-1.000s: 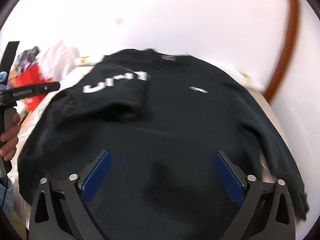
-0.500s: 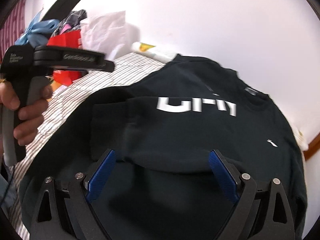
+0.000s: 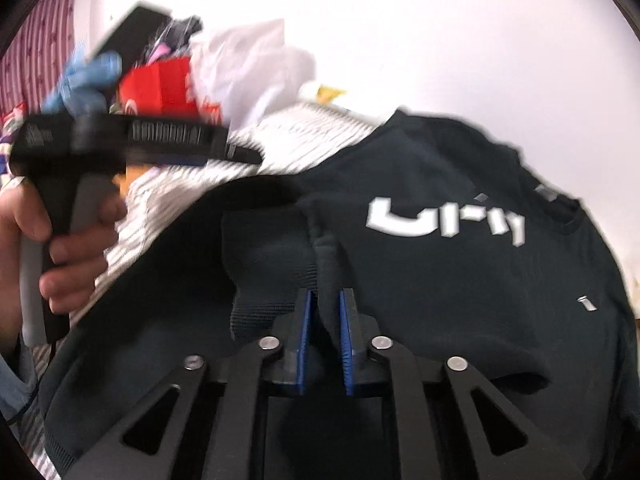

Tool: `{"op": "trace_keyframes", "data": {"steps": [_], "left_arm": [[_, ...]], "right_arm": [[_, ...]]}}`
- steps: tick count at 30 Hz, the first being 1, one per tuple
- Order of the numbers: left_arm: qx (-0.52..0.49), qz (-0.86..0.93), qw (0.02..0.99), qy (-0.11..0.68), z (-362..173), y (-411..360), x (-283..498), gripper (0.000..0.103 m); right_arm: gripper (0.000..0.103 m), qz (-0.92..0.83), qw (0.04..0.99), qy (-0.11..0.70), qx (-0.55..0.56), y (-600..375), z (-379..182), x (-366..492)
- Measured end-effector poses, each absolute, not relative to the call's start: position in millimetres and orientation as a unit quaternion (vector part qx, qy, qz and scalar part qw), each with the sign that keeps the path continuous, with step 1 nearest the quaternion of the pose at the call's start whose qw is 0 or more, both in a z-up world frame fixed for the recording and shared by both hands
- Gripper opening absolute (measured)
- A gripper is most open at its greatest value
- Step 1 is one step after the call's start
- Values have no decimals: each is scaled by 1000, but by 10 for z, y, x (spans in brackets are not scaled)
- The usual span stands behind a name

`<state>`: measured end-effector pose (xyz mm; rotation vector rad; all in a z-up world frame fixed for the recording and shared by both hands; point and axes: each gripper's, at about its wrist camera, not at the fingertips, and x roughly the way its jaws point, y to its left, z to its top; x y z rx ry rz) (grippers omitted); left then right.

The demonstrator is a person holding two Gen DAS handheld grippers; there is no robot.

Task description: Fold small clothes

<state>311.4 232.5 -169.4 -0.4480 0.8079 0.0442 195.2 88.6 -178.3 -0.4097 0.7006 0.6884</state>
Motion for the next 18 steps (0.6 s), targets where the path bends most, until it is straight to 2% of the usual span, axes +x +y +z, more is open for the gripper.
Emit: {"op": "trace_keyframes", "data": {"steps": [10,18], "left_arm": [[-196,-3,896,399,-1720,2147,3115,76],[-166,11,895,413,-1751,2067,3146,76]], "right_arm": [[10,172,939,276,-108,-278,-1150,2325],[12,41,940,338,-37,-1256,-1413,2824]]}}
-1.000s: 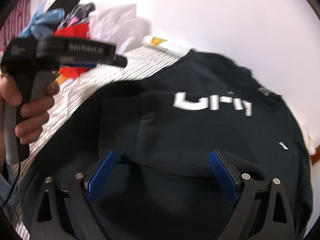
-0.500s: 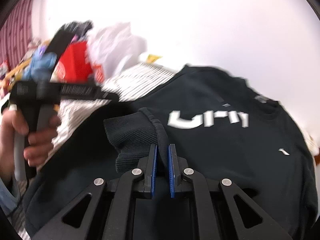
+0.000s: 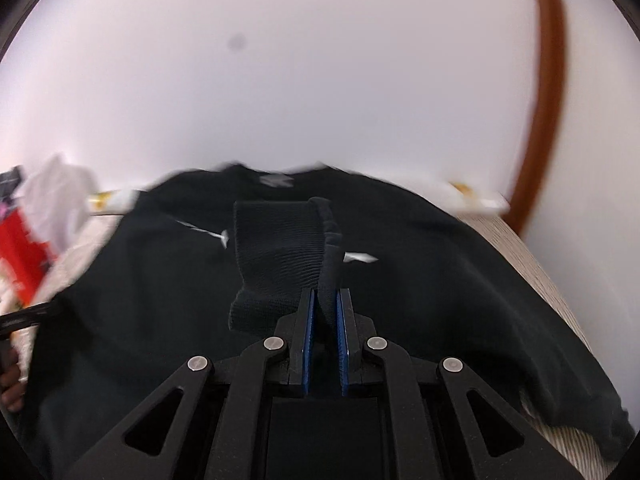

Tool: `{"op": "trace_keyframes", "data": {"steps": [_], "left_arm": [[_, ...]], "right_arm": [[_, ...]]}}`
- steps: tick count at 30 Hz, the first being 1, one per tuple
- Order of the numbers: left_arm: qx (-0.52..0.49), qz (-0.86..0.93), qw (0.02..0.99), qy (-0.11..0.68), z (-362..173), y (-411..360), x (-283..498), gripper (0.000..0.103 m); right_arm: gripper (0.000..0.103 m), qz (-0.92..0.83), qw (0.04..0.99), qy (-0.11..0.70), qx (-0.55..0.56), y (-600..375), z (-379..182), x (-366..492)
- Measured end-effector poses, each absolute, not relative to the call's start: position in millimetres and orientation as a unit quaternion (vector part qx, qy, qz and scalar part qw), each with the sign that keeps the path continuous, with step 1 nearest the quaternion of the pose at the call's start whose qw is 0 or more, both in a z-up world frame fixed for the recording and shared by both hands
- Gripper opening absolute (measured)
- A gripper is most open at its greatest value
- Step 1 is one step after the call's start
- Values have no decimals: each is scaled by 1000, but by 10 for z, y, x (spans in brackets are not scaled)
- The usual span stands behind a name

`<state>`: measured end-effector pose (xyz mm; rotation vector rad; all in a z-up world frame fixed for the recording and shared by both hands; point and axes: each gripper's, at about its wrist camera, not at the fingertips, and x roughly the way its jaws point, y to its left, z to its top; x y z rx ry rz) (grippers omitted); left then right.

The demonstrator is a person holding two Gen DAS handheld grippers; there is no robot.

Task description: Fold small clothes

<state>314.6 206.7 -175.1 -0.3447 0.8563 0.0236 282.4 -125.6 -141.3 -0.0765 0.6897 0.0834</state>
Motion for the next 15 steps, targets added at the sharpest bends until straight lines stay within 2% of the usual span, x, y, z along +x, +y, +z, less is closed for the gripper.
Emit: {"op": "trace_keyframes", "data": {"steps": [1,3,6,8,12,15], "left_arm": [[-166,11,895,413,-1752,2068,3146,76],[-163,13,896,412,-1747,2065,3143,76],[-154,18,898,412,-1742,2050,3143,76],[-152,18,899,411,-1735,2039,3143,76],[-140,19,903,405,-1702,2009,3136,76],[-121,27,909,398,-1678,1971,3119,76]], "right_arm": [[15,32,936,348,-32,-1323,-1467,2871],[15,10,932,362,-30,-1427,-1532,2929],[28,-44,928,367,-39,-1617,-1509,2940],[42,-60,932,357,-34,-1715,-1418,2912],[48,10,934,354,-39,-1442,-1212,3007],[58,81,930,353,-55,-962,-1164,3207]]}}
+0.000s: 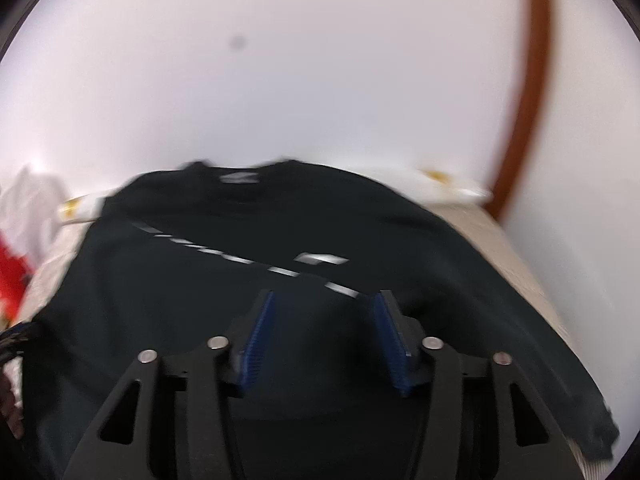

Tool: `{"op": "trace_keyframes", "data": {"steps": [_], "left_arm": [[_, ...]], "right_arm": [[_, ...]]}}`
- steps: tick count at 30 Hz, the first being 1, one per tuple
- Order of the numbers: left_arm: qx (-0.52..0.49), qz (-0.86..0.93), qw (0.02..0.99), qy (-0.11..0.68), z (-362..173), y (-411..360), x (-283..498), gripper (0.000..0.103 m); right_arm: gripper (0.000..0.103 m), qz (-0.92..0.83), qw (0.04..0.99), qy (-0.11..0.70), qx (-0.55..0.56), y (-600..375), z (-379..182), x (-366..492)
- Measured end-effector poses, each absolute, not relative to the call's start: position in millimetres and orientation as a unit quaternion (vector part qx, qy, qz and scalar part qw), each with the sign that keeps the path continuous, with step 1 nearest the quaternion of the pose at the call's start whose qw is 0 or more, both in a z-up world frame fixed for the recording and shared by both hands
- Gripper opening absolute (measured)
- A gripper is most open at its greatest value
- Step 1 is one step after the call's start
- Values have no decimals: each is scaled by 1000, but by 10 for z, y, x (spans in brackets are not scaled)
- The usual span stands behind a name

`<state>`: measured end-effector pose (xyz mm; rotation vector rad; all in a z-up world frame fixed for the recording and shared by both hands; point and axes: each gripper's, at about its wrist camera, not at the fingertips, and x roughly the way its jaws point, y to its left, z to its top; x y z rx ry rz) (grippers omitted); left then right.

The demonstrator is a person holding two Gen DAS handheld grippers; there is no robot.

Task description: Fold small clothes

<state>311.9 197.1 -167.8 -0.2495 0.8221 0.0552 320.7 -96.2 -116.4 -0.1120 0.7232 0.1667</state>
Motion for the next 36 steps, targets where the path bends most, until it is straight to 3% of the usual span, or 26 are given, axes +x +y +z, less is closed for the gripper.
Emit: {"op": "trace_keyframes", "data": {"steps": [6,15,20,25,28,30,32,36], "left_arm": [[-74,40,917,390,-1674,1896,3116,75],[-62,34,921,384,-1702,1857,3124,61],[-66,21,918,391,-1738,1847,3160,46],[-79,28,917,389,-1738,1885,3149,42],[-79,31,912,401,-1774,1880,3176,27],[-86,24,912,401,-1779,1889,3176,19],[-89,24,911,403,-1785,1896,3175,14],[-106,28,905,410,-1815,1961,3180,9]], "right_arm": [[58,202,908,357,-85,158,-1218,3624],[58,305,872,365,-112,1443,-1429,4159],[58,316,857,384,-134,1848,-1684,4474],[59,322,847,401,-133,2027,-1844,4703],[59,332,840,414,-118,2069,-1947,4819],[54,343,834,418,-111,2092,-1992,4838],[17,358,829,413,-117,2139,-2008,4809],[15,357,844,375,-140,2234,-1916,4678]]}}
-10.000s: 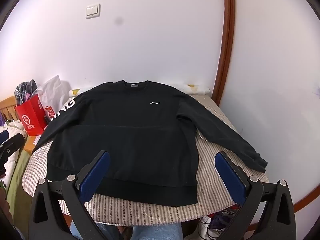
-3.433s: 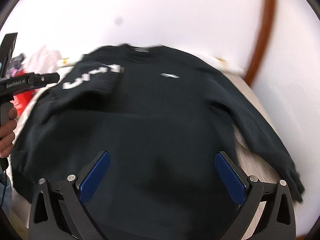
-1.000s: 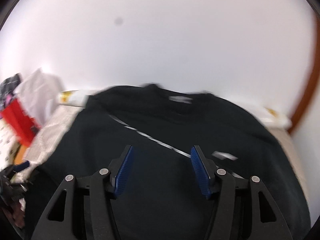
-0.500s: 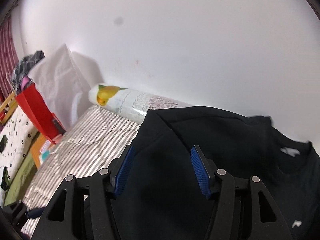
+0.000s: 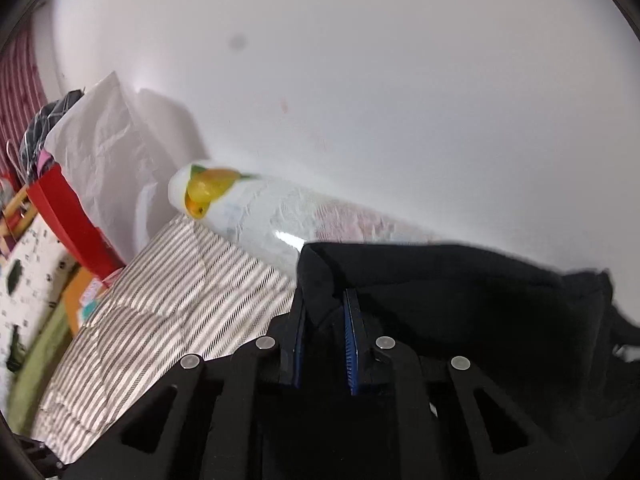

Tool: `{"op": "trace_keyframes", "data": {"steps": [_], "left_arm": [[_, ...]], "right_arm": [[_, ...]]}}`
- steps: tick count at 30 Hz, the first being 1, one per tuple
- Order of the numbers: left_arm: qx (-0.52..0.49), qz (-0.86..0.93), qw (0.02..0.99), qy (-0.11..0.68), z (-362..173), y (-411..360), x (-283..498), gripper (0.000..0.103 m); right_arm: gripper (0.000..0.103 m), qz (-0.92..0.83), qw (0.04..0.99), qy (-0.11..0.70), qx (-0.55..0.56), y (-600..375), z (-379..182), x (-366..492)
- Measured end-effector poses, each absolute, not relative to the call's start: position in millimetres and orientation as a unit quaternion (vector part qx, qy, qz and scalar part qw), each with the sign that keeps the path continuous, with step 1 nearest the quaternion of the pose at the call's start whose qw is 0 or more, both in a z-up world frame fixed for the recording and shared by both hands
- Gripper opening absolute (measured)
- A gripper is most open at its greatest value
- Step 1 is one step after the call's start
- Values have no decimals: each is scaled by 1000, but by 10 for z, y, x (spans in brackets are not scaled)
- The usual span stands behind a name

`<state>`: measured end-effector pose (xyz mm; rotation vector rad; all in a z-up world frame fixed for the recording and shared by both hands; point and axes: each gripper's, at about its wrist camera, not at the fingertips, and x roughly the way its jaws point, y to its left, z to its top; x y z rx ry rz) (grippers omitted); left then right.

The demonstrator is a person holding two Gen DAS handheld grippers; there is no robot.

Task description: Fold small clothes

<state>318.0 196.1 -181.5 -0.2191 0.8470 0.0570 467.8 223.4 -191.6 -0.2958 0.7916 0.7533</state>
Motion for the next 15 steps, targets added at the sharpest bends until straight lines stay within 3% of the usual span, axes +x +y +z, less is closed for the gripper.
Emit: {"op": "trace_keyframes", "data": {"steps": [10,12,15], "left_arm": [[-121,49,900,417,-1850,2045,3167,11],[-121,50,899,418,-1841,2050,3170,12],[-122,50,899,418,-1834,2053,3170,12]], "right_arm": [[16,341,854,364,-148,2556,-2042,4689],[19,345,851,368,-149,2532,-2022,4677],[38,350,842,386,-143,2486,-1913,4663]]}}
